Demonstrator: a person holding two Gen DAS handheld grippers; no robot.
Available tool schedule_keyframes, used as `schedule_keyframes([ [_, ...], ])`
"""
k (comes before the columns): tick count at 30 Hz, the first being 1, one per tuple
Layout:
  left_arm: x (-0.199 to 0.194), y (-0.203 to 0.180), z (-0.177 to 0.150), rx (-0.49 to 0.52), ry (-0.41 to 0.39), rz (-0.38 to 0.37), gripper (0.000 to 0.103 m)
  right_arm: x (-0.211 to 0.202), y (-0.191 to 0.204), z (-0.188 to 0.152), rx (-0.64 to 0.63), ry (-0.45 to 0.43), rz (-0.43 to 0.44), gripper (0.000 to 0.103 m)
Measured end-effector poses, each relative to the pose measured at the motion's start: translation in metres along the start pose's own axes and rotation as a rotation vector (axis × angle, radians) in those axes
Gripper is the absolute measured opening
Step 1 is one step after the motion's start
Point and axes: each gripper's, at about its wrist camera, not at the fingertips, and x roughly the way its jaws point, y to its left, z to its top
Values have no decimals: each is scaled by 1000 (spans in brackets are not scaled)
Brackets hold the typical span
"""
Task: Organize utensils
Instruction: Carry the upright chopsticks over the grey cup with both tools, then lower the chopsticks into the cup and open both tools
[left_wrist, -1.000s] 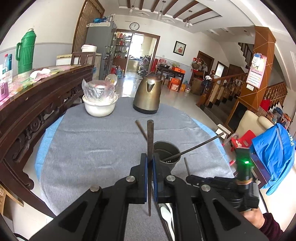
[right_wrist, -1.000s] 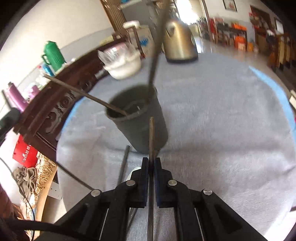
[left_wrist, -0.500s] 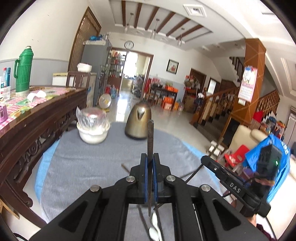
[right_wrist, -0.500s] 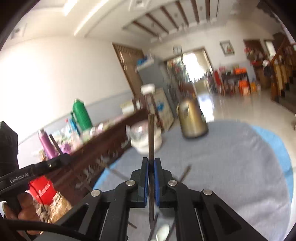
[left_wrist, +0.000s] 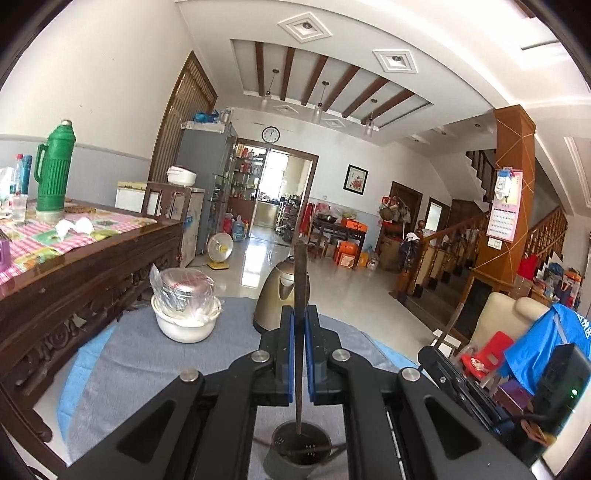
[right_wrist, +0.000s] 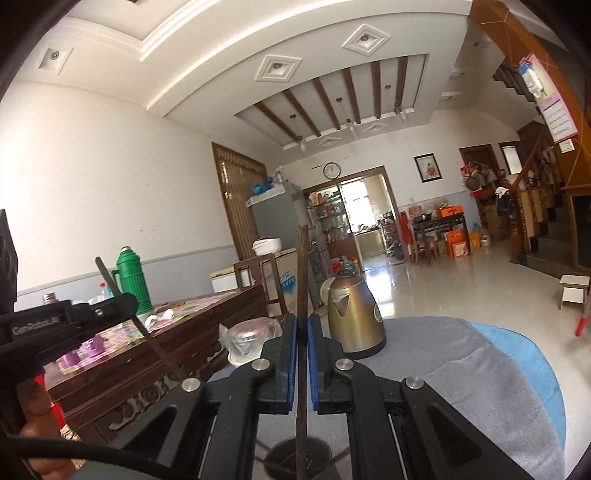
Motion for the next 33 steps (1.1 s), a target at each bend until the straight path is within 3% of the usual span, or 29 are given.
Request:
schedule_keyframes([
  [11, 68, 13, -45, -28, 234, 68, 5, 18, -2, 0, 12, 16, 0, 6],
  [20, 62, 17, -50, -6, 277, 70, 5, 33, -12, -20, 53, 98, 3, 6],
  [33, 50, 23, -50, -30, 303, 51, 5, 33, -7, 1, 53, 31, -14, 6],
])
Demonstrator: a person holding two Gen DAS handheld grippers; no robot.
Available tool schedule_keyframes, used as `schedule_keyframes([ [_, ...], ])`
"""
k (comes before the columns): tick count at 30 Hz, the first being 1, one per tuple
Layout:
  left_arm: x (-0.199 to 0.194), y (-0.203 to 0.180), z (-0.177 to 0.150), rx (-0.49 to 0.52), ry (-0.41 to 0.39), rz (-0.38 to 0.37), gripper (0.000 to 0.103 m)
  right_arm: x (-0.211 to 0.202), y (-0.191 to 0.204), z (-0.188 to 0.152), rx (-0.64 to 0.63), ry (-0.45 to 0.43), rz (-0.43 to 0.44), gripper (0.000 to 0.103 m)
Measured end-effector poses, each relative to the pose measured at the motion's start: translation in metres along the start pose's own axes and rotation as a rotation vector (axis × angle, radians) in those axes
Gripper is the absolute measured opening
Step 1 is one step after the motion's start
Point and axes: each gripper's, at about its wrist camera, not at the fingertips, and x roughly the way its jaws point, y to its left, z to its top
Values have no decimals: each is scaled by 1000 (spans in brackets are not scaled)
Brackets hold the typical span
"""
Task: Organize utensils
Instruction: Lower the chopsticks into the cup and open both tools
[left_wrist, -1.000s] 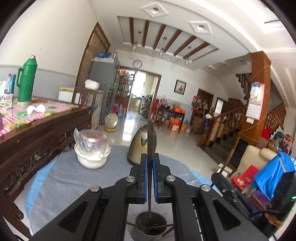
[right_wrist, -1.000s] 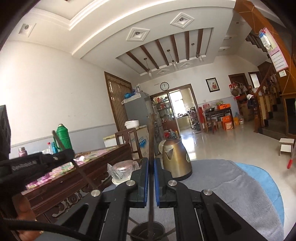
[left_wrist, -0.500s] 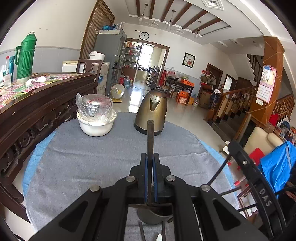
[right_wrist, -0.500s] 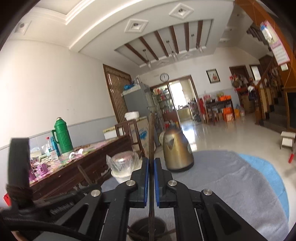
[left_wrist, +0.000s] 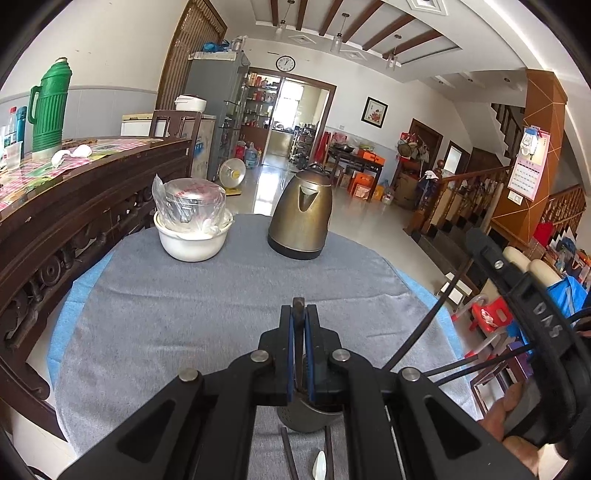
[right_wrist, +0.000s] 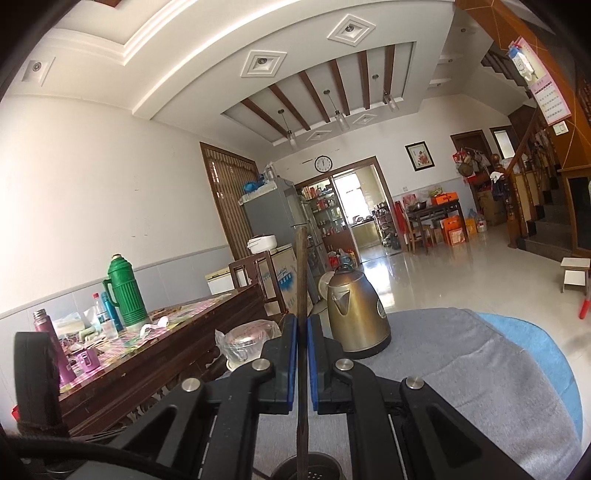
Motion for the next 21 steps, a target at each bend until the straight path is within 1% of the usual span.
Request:
schedule_keyframes([
  [2, -3, 1, 0, -6, 2, 0, 6, 3, -1, -5, 2, 14, -4, 6],
  [4, -6, 4, -1, -16, 4, -3, 7, 8, -2, -14, -5, 53, -4, 6],
  [5, -8, 5, -2, -19, 3, -2, 9, 10, -2, -17, -9, 65, -4, 6],
  [8, -16, 9, -4, -21, -17, 28, 25, 13, -2, -28, -13, 110, 10, 6],
  [10, -23, 9, -4, -10, -43, 51, 29, 15, -3, -34, -13, 158, 32, 7],
  [12, -29, 10, -4, -3, -62, 64, 33, 11, -2, -36, -23, 162, 44, 8],
  [14, -36, 10, -4, 7, -82, 78, 35, 6, -2, -37, -19, 190, 62, 9],
  [15, -41, 9, -5, 12, -94, 87, 39, 4, -2, -37, -16, 199, 65, 9],
  [18, -52, 8, -7, 25, -114, 101, 45, -5, -4, -38, 2, 224, 68, 16],
  [19, -55, 7, -9, 34, -118, 109, 46, -9, -6, -38, 11, 225, 68, 22],
  [20, -59, 6, -11, 47, -122, 119, 49, -13, -8, -38, 19, 222, 67, 26],
  [21, -62, 4, -12, 57, -126, 125, 52, -18, -9, -37, 28, 216, 67, 28],
])
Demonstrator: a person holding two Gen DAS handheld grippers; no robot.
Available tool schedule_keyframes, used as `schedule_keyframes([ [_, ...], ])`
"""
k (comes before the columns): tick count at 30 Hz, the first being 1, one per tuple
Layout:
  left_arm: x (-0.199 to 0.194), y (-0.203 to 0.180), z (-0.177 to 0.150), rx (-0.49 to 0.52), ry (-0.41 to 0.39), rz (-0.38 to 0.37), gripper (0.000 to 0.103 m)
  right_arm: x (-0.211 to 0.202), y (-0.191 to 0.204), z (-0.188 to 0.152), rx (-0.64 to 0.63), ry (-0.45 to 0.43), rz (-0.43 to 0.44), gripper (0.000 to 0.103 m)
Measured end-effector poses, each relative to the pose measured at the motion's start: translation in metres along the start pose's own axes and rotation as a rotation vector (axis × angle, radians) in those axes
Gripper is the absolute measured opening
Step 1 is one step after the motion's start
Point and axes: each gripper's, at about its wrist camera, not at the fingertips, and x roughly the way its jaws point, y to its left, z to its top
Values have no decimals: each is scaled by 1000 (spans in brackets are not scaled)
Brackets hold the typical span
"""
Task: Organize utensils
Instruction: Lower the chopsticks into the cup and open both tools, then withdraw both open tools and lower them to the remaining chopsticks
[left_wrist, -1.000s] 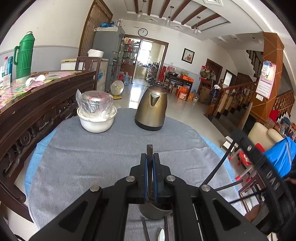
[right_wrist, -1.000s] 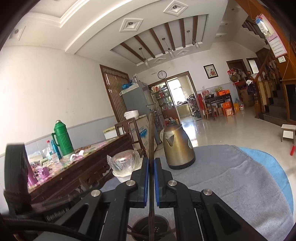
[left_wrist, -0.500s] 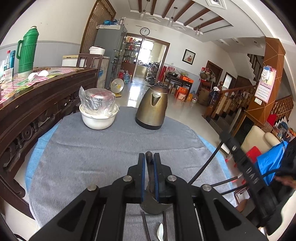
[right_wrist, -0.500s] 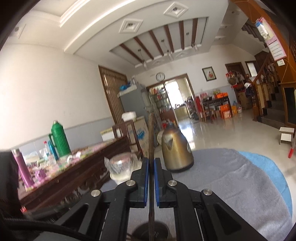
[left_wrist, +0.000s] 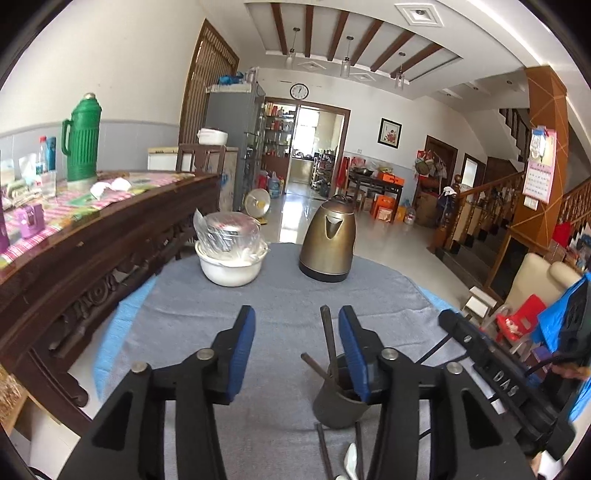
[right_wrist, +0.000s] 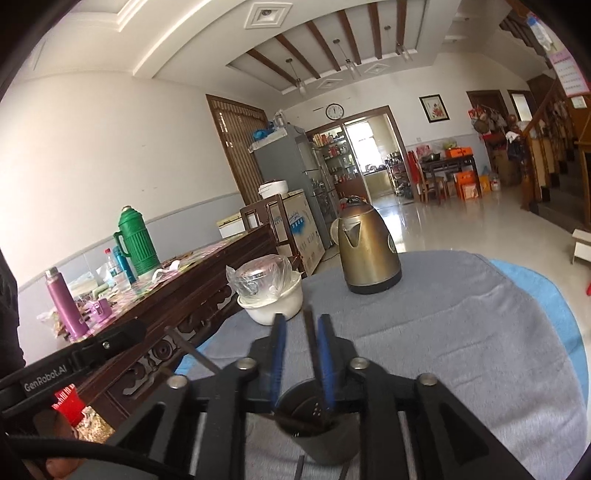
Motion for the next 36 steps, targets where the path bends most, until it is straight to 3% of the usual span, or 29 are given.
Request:
schedule_keyframes([
  [5, -20, -3, -9, 39, -19, 19, 57, -24, -4, 1, 18, -31, -6, 37],
  [8, -28, -3, -16, 56, -15, 26, 59, -41, -7, 1, 25, -54, -12, 37],
  [18, -28, 15, -52, 20, 112, 22, 60, -75, -14, -18, -11, 24, -5, 37],
  [23, -20, 18, -77, 47, 193, 15, 60, -66, -22, -45, 0, 158, 58, 37],
  [28, -6, 20, -106, 58, 305, -4, 60, -28, -33, -84, 74, 381, 133, 37],
  [31, 3, 22, -125, 56, 370, 0, 60, -7, -39, -108, 142, 473, 163, 37],
  [36, 14, 28, -145, 29, 445, -3, 60, 20, -42, -136, 165, 577, 120, 37],
])
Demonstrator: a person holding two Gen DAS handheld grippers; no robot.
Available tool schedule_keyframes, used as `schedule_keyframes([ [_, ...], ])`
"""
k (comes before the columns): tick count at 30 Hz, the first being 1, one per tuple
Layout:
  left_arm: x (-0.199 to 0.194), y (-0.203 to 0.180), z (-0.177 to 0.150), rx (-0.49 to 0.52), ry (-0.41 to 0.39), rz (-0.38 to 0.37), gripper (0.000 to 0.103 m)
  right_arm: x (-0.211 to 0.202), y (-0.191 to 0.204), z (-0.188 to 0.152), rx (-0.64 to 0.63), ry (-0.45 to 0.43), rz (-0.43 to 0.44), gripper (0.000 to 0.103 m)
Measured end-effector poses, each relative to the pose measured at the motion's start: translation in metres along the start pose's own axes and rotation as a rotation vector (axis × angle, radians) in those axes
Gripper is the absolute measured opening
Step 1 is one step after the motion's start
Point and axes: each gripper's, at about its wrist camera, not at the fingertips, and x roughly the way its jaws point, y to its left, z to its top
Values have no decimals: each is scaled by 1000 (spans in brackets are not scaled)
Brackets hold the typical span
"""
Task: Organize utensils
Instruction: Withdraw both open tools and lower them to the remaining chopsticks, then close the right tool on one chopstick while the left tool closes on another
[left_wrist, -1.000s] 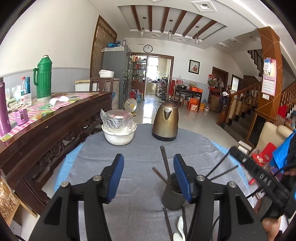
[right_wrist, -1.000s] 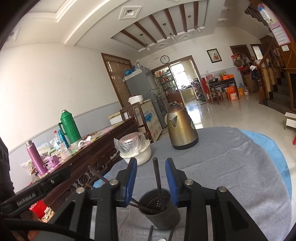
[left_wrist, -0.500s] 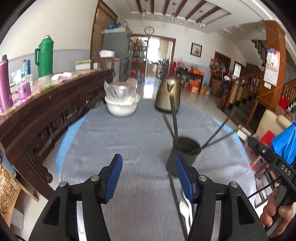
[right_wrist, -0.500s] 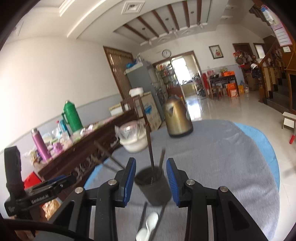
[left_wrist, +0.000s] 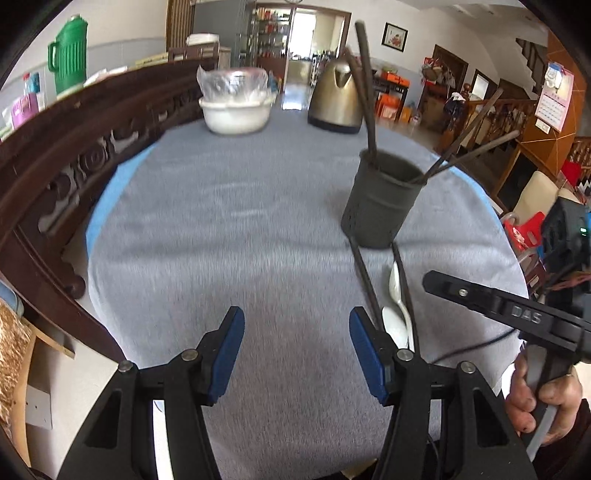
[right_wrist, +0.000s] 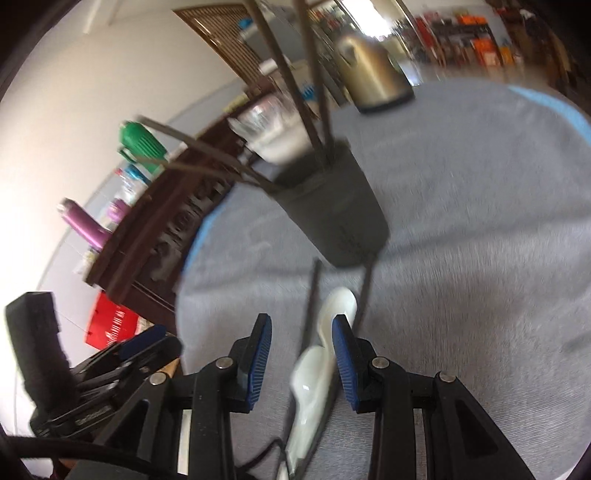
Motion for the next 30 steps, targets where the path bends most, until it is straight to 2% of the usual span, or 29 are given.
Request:
schedule_keyframes([
  [4, 7, -2, -3, 12, 17, -4, 60, 9, -12, 0, 42, 8, -50, 36],
  [13, 25, -5, 7, -15, 79, -92, 60, 13, -28, 7, 76, 10, -94, 36],
  [17, 39, -10, 17, -18, 120, -122, 60, 24, -29, 19, 105, 39, -120, 27],
  [20, 45, -12, 25, -17, 125, -125, 59, 30, -29, 29, 124, 41, -123, 25],
  [22, 50, -12, 30, -20, 136, -126, 56, 37, -22, 36, 112, 48, -142, 23],
  [23, 53, -12, 32, -22, 142, -128, 50, 40, -19, 39, 106, 56, -157, 22],
  [26, 57, -12, 34, -24, 153, -121, 43, 56, -11, 46, 92, 105, -240, 14],
  [28, 59, -11, 34, -23, 157, -124, 42, 67, -11, 47, 97, 141, -267, 12],
  [30, 61, -10, 34, -21, 162, -127, 42, 69, -7, 48, 70, 134, -289, 10],
])
